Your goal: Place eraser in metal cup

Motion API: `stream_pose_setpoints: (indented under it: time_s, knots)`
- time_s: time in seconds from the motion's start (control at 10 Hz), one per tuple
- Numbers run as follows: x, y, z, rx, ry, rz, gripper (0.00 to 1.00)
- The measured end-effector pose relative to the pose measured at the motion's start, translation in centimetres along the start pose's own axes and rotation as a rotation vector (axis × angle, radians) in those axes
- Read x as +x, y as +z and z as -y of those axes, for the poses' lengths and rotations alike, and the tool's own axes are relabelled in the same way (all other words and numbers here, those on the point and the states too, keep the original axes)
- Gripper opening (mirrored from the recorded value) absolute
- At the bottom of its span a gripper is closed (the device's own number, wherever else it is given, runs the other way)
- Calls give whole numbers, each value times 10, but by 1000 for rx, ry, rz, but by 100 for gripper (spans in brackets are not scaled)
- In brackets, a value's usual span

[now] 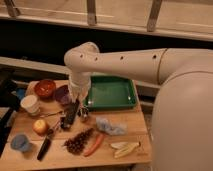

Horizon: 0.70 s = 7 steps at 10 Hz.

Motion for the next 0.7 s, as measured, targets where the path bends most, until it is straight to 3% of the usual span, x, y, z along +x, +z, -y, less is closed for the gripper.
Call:
stream_pose_setpoints:
  time_s: [0.2,0.4,0.7]
  knots:
    - [-2,9,13,90,6,17,0]
    - [-21,1,24,156,-12,61,0]
    - [-65,-39,42,193,-40,156,0]
